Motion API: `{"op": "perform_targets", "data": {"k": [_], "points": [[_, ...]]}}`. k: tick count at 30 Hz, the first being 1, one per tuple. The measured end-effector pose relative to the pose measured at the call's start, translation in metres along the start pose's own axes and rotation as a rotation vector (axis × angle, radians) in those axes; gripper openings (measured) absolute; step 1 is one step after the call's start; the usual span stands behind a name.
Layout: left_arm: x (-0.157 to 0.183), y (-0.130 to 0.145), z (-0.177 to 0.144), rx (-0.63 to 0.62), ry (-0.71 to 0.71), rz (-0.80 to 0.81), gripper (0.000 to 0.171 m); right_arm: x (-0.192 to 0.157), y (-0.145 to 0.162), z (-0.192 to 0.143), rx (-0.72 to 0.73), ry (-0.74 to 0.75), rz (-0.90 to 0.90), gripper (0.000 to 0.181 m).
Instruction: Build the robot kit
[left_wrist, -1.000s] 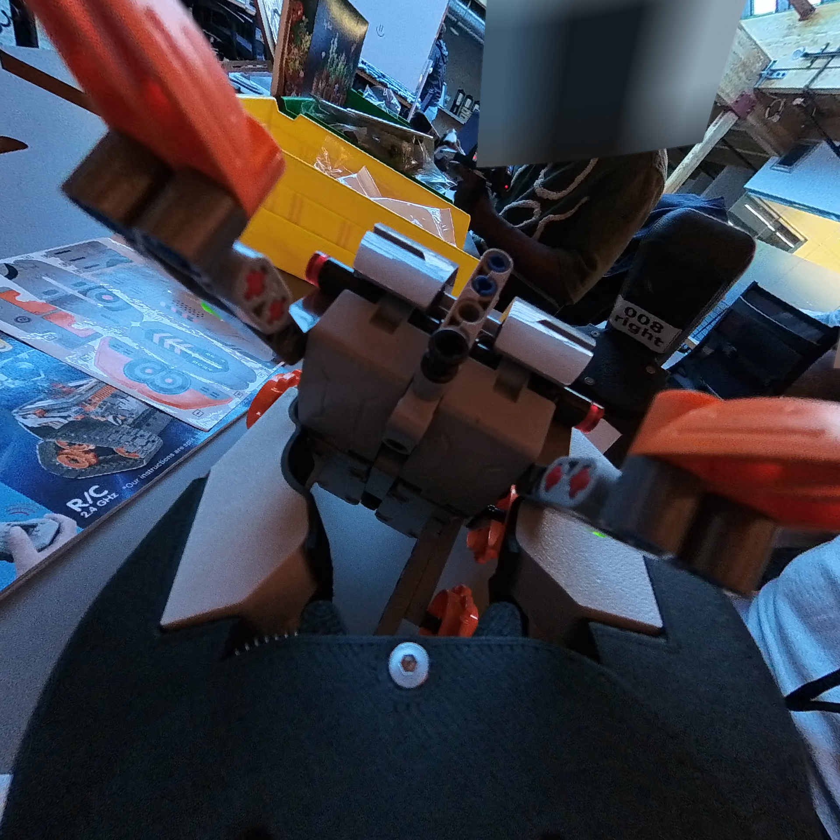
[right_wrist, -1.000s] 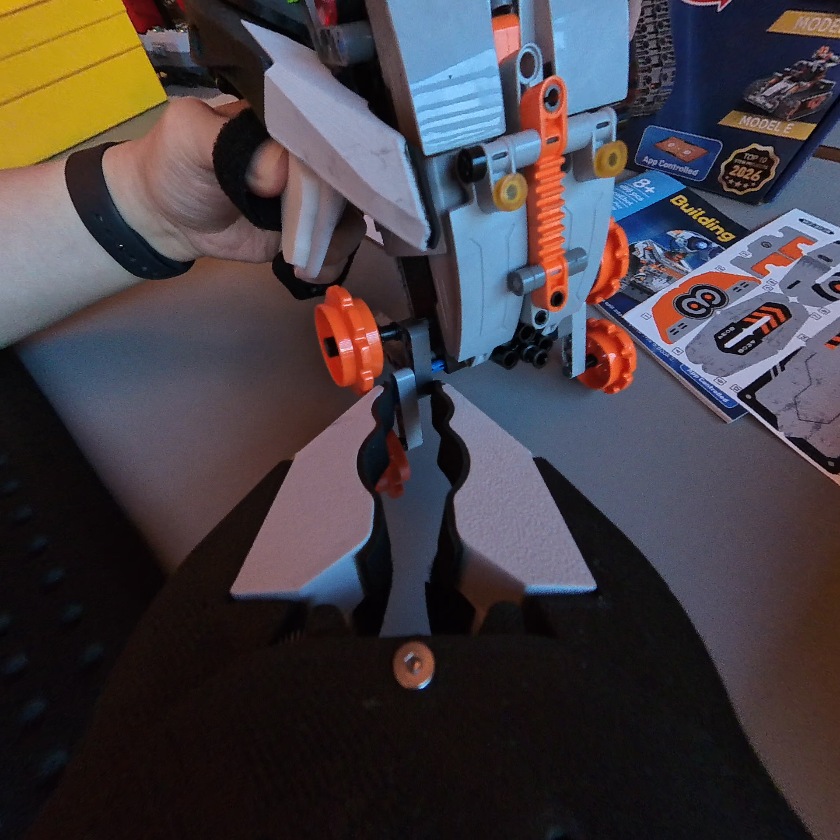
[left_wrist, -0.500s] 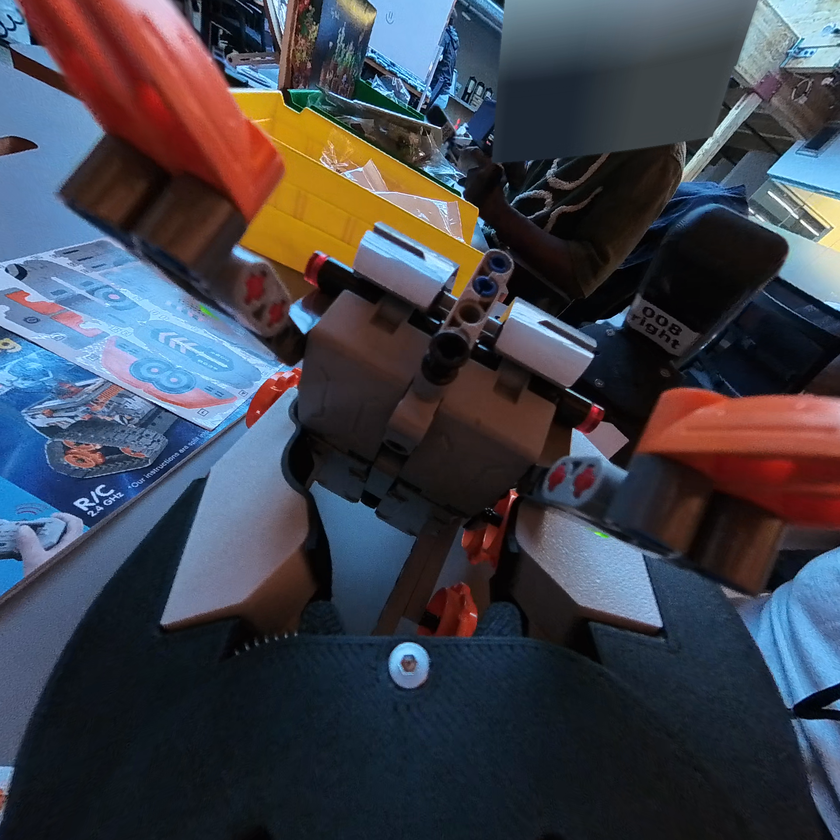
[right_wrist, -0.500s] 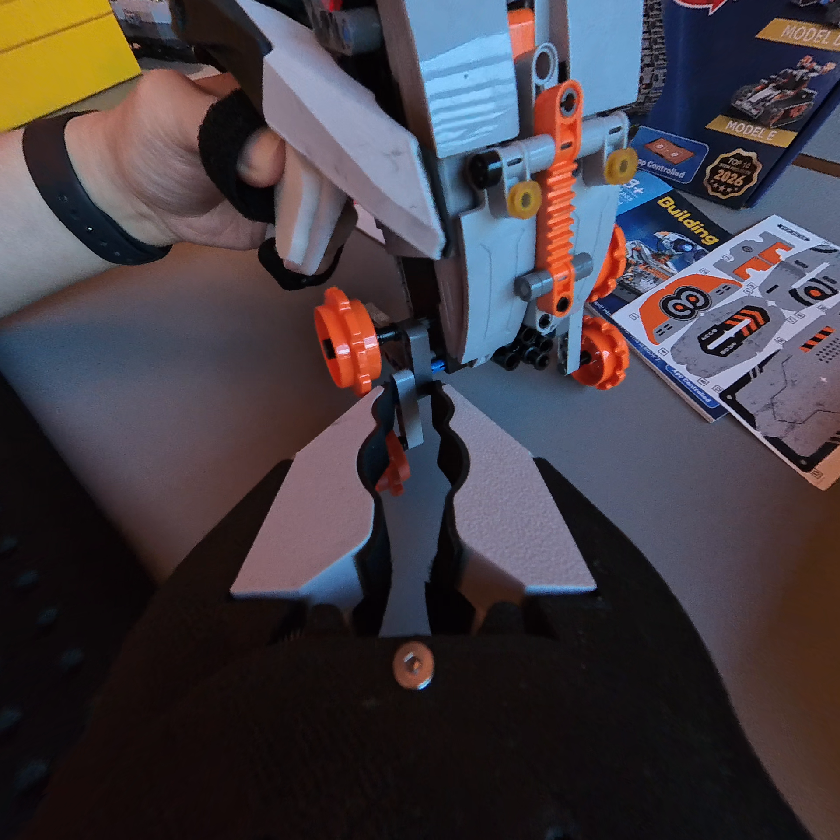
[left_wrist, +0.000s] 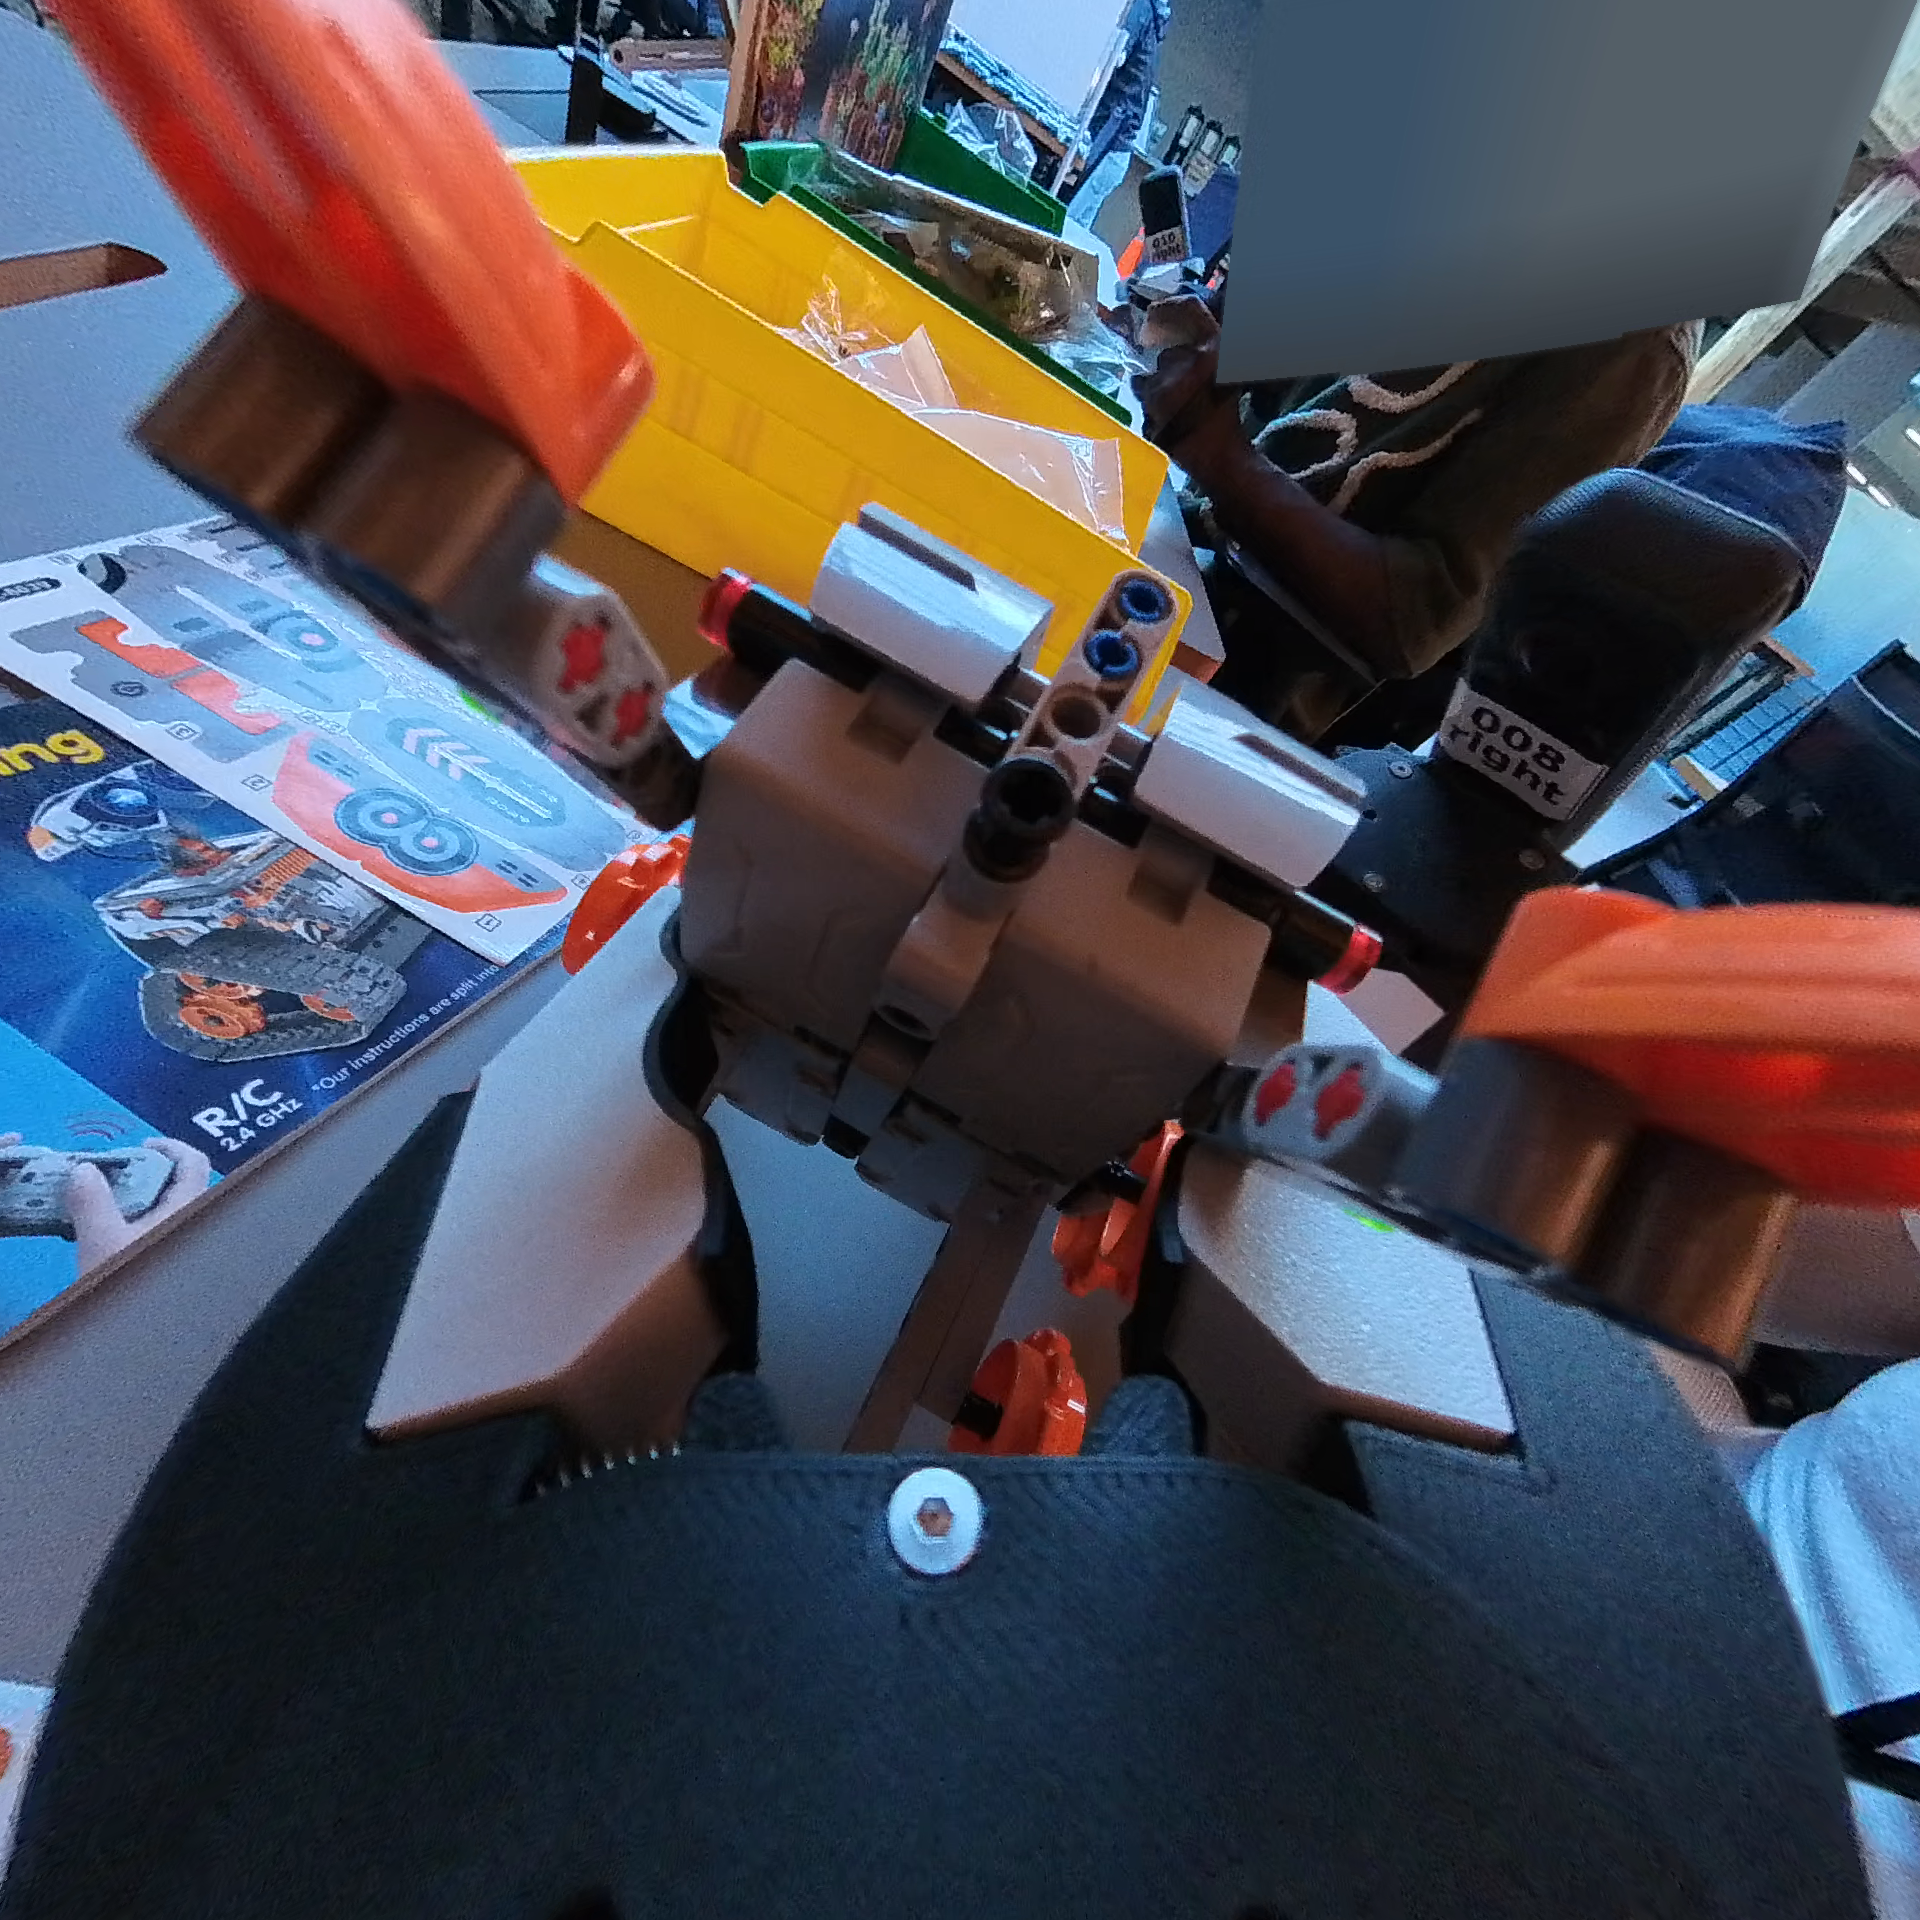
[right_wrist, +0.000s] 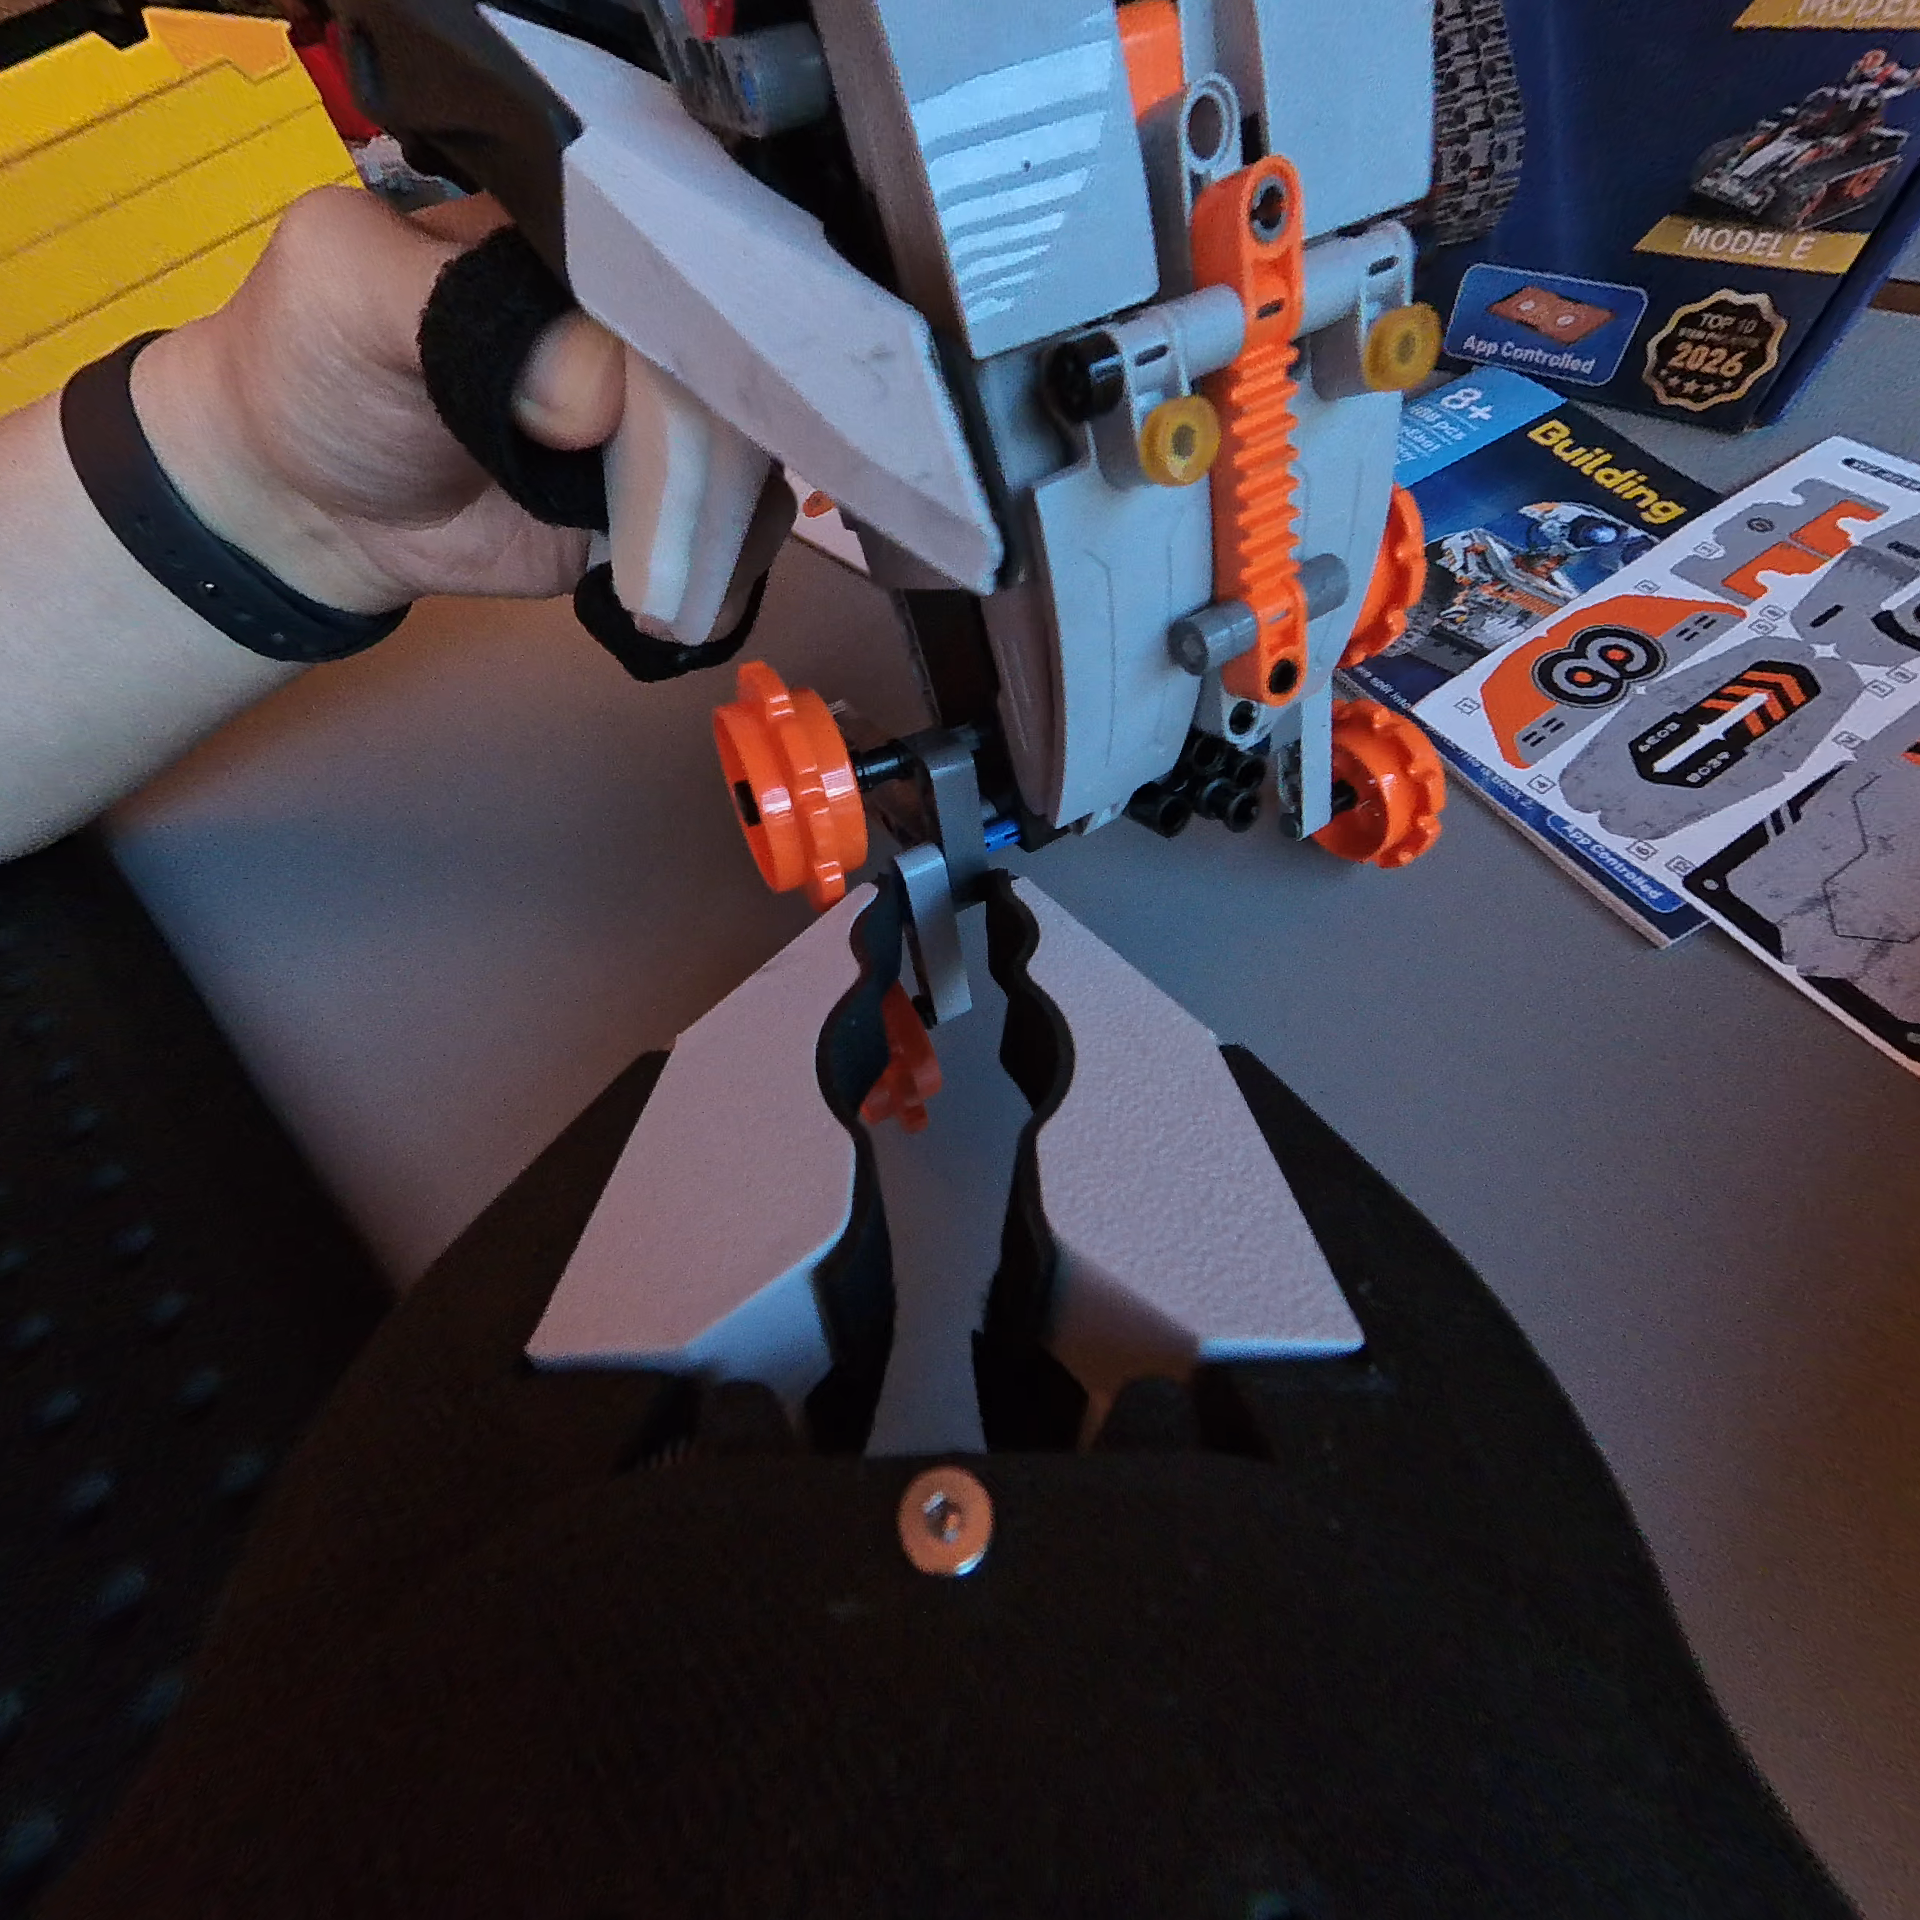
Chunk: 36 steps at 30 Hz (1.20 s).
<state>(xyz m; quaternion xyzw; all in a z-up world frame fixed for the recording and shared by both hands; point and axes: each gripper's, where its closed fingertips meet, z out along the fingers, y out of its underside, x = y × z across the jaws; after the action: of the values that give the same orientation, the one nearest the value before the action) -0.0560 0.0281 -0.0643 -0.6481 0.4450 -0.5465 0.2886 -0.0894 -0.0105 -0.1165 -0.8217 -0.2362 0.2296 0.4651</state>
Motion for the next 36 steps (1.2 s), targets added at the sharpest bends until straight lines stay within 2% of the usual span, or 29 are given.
{"op": "perform_targets", "data": {"k": [11,23,36], "points": [[-0.002,-0.001,0.005,-0.040,-0.057,-0.004,0.094,0.003,-0.001,-0.002,-0.005,-0.046,0.049,0.016],[-0.007,-0.002,0.002,0.008,-0.015,-0.085,0.094,0.008,-0.004,-0.003,0.044,0.004,0.099,0.015],[-0.011,-0.004,-0.003,0.093,0.074,-0.143,0.091,0.012,-0.005,-0.001,0.043,0.048,0.063,0.015]]}}
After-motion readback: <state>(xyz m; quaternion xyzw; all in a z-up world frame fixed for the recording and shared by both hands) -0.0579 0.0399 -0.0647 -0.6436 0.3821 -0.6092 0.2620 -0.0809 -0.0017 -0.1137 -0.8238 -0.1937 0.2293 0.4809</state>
